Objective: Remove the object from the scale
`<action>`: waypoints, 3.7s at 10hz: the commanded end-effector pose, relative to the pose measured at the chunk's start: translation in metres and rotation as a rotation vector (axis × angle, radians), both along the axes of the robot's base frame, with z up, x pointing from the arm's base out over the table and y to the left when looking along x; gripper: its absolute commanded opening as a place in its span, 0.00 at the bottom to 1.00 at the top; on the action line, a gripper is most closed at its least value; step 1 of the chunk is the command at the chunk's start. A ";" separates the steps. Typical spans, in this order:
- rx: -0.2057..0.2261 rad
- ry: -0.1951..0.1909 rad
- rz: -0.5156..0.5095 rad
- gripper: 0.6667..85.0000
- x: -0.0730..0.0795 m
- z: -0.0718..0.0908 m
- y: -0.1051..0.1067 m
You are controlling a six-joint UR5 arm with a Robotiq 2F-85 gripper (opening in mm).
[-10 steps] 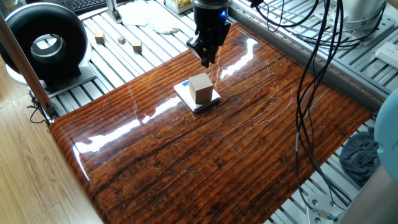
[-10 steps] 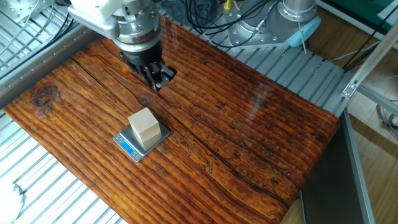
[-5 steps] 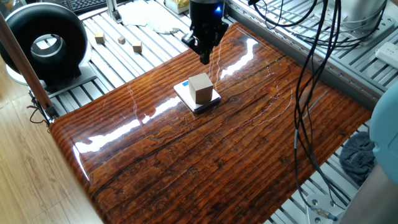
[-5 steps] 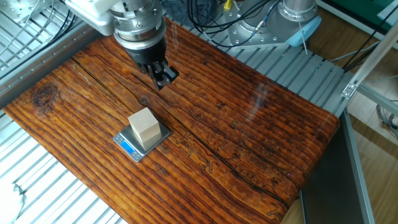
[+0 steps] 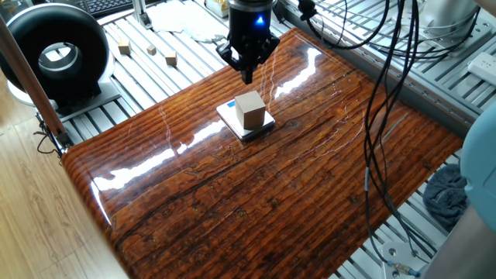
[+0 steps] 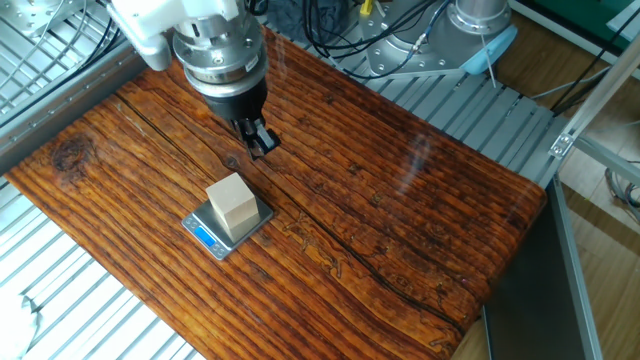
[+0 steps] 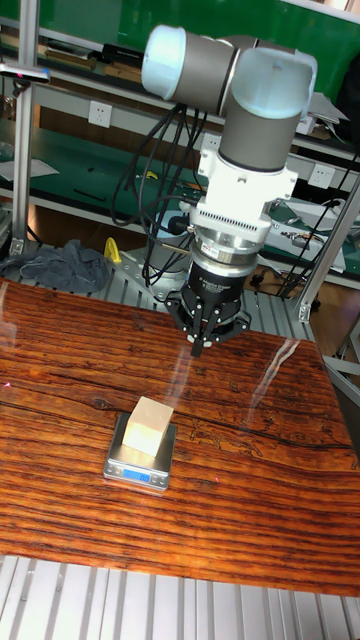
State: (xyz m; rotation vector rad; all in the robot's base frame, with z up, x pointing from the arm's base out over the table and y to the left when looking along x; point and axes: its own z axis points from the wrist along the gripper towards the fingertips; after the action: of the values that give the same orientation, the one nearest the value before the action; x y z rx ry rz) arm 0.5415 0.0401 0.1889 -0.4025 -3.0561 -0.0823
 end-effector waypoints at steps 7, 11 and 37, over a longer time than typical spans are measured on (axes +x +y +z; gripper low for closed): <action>-0.014 0.031 0.067 0.00 -0.006 -0.002 -0.001; -0.119 -0.045 0.003 0.00 0.014 -0.003 -0.027; -0.033 -0.088 0.097 0.96 0.037 -0.092 -0.039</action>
State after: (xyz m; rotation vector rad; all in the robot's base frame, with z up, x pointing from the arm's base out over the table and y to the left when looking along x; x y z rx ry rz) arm 0.5795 0.0013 0.1036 -0.2223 -3.1880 -0.0508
